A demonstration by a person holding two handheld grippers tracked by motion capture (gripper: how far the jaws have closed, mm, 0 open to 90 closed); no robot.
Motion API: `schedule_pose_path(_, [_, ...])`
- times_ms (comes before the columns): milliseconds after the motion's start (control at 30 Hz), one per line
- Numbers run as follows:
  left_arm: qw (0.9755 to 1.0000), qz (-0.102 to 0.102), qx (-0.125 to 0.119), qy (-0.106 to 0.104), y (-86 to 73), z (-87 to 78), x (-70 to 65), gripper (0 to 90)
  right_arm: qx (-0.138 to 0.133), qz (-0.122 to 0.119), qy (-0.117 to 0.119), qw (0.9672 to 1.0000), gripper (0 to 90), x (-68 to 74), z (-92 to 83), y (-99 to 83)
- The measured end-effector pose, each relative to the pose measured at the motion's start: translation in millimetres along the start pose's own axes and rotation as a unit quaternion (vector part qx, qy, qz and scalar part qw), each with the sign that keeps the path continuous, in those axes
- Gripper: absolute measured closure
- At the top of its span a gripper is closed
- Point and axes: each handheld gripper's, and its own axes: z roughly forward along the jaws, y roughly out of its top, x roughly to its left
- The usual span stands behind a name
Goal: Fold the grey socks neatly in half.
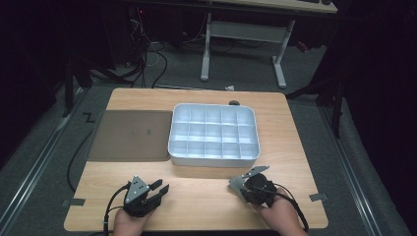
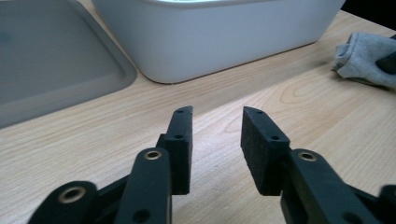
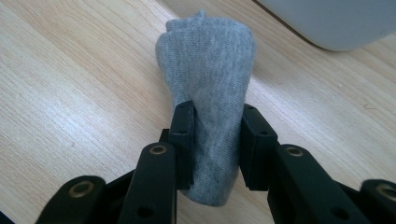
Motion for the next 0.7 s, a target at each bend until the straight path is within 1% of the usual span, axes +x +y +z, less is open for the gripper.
schedule_pose_path(67, [1.0000,0.000,-0.003,0.008,-0.3,-0.3,0.6,61.7,0.003,0.002,-0.002,1.0000,70.9,-1.6,-0.9,0.5])
schedule_pose_path(100, [0.9999,-0.001,-0.003,0.010,-0.4,-0.5,1.1,60.8,0.006,0.007,-0.004,0.9999,71.0,-2.6,-1.5,0.6])
schedule_pose_path(233, [0.9999,-0.003,-0.005,0.012,-0.7,-0.9,2.4,59.6,0.012,0.024,-0.007,0.9996,71.0,-7.0,-2.2,0.8])
schedule_pose_path(367, [0.9999,0.000,-0.004,0.014,-0.5,-1.3,1.7,58.9,0.016,0.028,-0.006,0.9995,71.0,-8.0,-3.9,2.0])
schedule_pose_path(600, [0.9995,-0.003,-0.013,0.027,-0.2,-2.8,2.6,52.6,0.021,0.027,0.006,0.9994,71.1,-12.8,-9.0,5.1])
schedule_pose_path(700, [0.9995,-0.005,-0.015,0.029,-0.3,-3.2,3.1,51.3,0.021,0.027,0.010,0.9994,71.2,-14.6,-11.9,6.4])
